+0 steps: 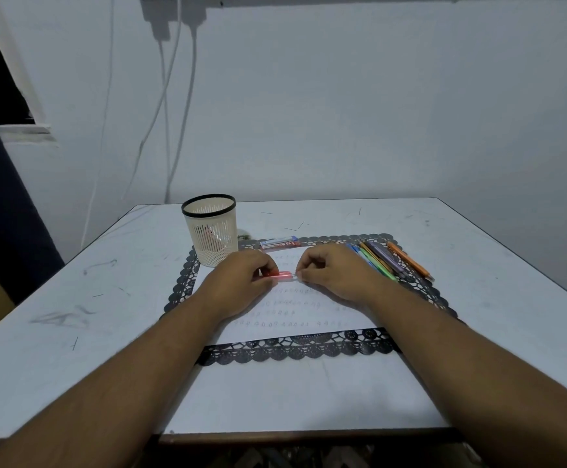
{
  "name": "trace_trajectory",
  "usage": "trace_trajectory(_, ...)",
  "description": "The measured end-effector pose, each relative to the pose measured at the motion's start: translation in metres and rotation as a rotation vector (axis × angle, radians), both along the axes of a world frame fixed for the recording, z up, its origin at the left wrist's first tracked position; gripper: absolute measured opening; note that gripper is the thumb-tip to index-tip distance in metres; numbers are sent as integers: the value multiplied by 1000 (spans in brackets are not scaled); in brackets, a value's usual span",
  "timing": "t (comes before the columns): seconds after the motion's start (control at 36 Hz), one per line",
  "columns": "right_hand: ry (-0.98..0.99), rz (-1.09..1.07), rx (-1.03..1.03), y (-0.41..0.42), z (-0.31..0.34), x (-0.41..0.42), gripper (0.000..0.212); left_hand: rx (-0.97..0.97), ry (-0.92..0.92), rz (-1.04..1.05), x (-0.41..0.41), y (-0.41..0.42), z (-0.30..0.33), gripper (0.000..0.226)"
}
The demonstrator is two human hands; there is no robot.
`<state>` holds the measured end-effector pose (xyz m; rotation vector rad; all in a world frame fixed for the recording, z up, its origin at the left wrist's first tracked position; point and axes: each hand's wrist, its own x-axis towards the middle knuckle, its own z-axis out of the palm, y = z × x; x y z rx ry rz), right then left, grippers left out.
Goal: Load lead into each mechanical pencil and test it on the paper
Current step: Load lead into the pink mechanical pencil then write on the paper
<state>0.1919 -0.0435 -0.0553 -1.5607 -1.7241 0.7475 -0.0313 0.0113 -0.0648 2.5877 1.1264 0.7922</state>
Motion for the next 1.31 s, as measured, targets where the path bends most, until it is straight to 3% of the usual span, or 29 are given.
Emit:
trace_trajectory(0.86, 23, -21, -17, 4, 1, 12, 14, -17, -12, 23, 0, 5, -3, 3)
trace_trajectory(1.31, -221, -43, 19, 9, 10, 36, 12, -18, 14, 45, -2, 3, -2, 11)
